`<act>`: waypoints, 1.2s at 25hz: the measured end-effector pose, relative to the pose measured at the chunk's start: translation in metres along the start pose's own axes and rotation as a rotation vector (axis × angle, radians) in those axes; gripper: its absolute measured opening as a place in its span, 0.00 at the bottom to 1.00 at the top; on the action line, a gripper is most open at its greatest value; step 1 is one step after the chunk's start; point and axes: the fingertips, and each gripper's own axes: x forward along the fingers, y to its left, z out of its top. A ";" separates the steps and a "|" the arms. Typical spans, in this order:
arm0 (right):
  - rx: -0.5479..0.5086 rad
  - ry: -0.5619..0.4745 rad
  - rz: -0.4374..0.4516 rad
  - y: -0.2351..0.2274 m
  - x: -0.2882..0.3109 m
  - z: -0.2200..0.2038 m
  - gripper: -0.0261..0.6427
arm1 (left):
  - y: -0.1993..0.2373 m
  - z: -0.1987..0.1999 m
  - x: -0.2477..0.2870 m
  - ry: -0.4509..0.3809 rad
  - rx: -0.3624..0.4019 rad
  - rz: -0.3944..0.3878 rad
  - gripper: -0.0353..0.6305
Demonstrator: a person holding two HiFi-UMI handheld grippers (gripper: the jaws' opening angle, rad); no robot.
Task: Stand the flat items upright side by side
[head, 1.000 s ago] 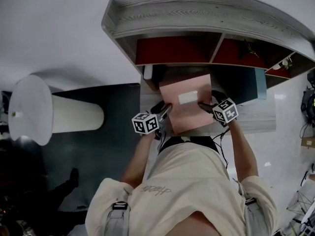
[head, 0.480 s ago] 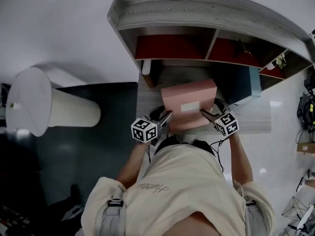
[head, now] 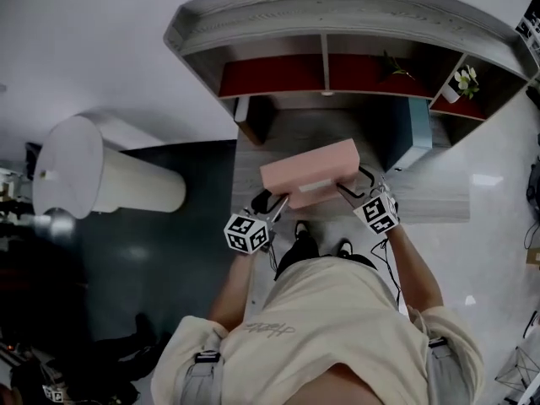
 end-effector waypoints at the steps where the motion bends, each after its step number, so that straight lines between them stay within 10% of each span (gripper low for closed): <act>1: -0.016 -0.015 -0.007 -0.003 0.001 0.001 0.51 | 0.001 0.000 0.001 -0.002 0.014 0.018 0.37; 14: 0.077 -0.045 0.026 -0.014 0.000 -0.014 0.50 | -0.005 -0.001 0.014 -0.008 0.053 0.081 0.40; 20: 0.131 -0.017 0.043 -0.005 -0.013 -0.027 0.52 | -0.003 -0.006 0.003 -0.005 0.044 0.054 0.56; 30: 0.295 0.078 0.042 0.033 -0.058 -0.079 0.52 | 0.009 0.000 0.020 0.136 0.201 -0.130 0.75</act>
